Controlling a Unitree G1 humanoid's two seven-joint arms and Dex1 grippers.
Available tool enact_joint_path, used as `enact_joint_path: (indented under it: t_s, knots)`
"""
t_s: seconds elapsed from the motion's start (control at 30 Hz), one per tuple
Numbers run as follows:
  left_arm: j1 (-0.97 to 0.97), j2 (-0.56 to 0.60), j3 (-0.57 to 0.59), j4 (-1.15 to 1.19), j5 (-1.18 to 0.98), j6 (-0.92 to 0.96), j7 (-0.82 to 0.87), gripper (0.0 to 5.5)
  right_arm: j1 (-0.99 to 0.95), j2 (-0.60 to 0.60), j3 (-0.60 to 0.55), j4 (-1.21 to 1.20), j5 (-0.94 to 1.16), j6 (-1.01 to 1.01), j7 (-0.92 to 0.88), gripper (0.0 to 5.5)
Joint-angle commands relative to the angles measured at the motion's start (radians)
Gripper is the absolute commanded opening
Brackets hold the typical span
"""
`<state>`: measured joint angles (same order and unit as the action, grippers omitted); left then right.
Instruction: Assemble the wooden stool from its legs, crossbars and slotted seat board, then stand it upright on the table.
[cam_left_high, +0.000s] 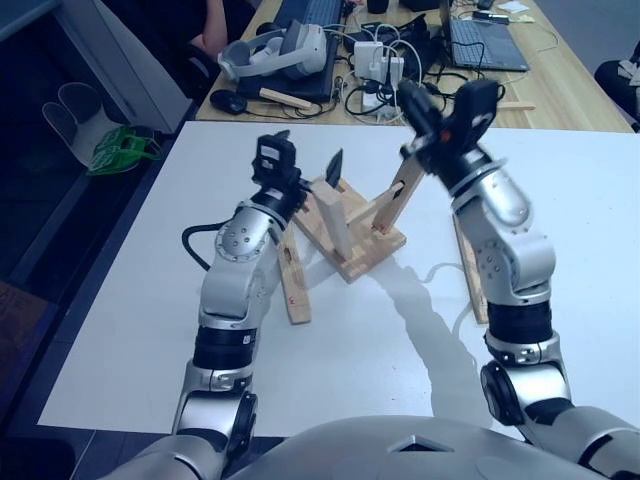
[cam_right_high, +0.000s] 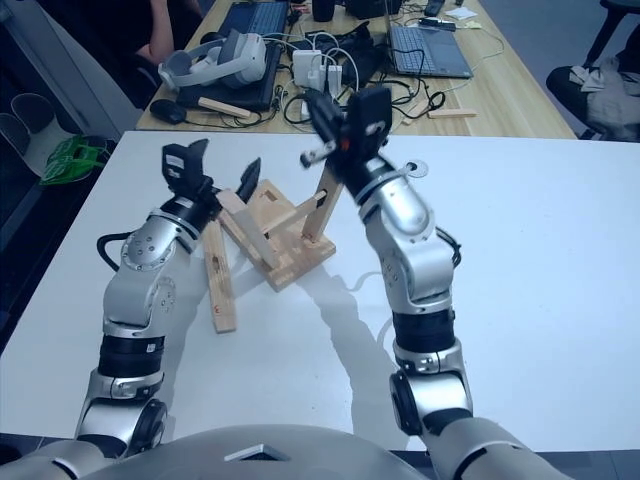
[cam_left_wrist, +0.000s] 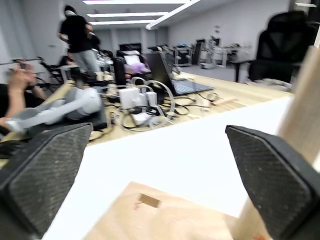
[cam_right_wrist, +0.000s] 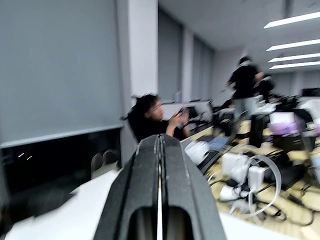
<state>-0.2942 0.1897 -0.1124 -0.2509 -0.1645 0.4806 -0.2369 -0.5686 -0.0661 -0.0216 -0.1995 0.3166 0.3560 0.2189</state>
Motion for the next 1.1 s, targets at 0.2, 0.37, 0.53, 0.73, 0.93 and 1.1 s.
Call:
enact_joint_path:
  t_s: [0.2,0.37,0.53,0.73,0.93,1.1]
  knots:
    - [-0.283,-0.249,-0.060,0.314,0.068,0.127,0.169,4.93,-0.160,-0.076,-0.046,-0.079,0.199,0.204,0.098,0.03]
    - [-0.477,-0.357,0.066,0.403,-0.020,-0.110,0.181,4.93,-0.160,-0.161,0.032,-0.230,0.509,0.503,0.290,0.03]
    - [-0.567,-0.285,0.342,0.501,-0.149,-0.344,0.308,4.93,-0.195,-0.185,0.077,-0.174,0.612,0.598,0.394,0.03]
    - [-0.520,-0.091,0.627,0.720,-0.157,-0.487,0.553,4.93,-0.125,-0.185,0.232,-0.129,0.587,0.642,0.470,0.03]
    - [-0.502,-0.062,0.616,0.774,-0.141,-0.547,0.549,4.93,-0.068,-0.281,0.330,-0.127,0.380,0.560,0.451,0.03]
    - [-0.483,-0.084,0.587,0.770,-0.144,-0.547,0.539,4.93,0.019,-0.391,0.263,-0.053,0.197,0.418,0.411,0.03]
